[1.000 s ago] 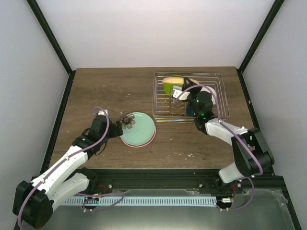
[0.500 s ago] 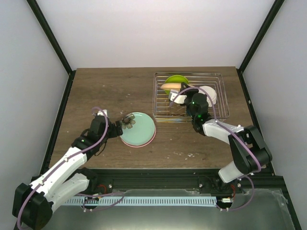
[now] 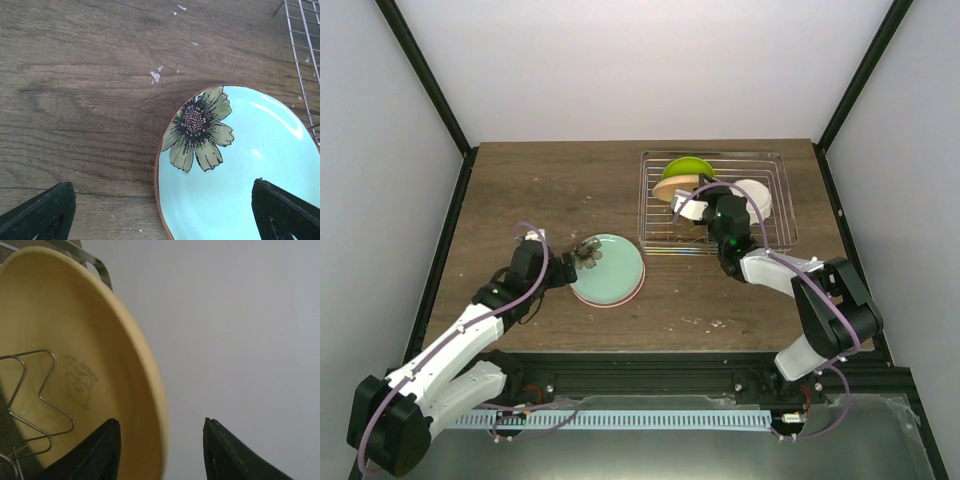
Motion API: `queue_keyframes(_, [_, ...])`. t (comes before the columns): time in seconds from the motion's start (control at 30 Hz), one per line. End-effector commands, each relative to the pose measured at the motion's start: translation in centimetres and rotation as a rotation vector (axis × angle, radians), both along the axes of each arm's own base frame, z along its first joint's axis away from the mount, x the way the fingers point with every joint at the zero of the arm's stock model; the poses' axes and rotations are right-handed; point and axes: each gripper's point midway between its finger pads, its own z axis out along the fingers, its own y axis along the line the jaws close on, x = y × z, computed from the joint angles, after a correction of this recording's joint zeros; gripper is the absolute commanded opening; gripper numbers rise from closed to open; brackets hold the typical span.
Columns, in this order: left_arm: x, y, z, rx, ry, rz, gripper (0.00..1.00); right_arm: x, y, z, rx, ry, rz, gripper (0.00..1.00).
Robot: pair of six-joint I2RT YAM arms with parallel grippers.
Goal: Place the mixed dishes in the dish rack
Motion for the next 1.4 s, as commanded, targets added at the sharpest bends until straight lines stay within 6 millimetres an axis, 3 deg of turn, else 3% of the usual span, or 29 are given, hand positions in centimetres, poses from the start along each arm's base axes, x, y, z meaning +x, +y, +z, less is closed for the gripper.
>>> queue_keyframes(0.0, [0.4,-0.3,-0.6,-0.013,0.002,-0.006,0.97,-0.8,0.6,2.8,0.079,-0.035,0.029,0.52])
queue_keyframes(0.27, [1.1,-1.7,-1.6,-0.045,0.004,-0.056,0.98,-4.7,3.8,3.8,0.134,0.053,0.11,0.58])
queue_keyframes(0.43, [1.7,-1.3,-3.1,0.019,0.04,-0.035,0.98,-7.2,6.5,4.5,0.338,0.149,0.137,0.61])
queue_keyframes(0.63, [2.5,-1.1,-5.4,0.068,0.094,-0.013,0.96,-6.9,8.1,6.8,0.765,0.372,0.068,0.57])
queue_keyframes(0.73, [2.9,-1.0,-6.0,0.088,0.105,-0.006,0.94,-7.1,9.2,6.3,0.808,0.451,0.078,0.54])
queue_keyframes(0.97, [3.6,-2.3,-6.4,0.053,0.091,-0.047,0.86,-7.4,8.2,5.0,0.793,0.429,0.046,0.54])
queue_keyframes(1.37, [3.6,-3.8,-8.0,0.01,0.144,-0.101,0.49,-7.2,7.6,2.9,0.745,0.442,-0.005,0.54])
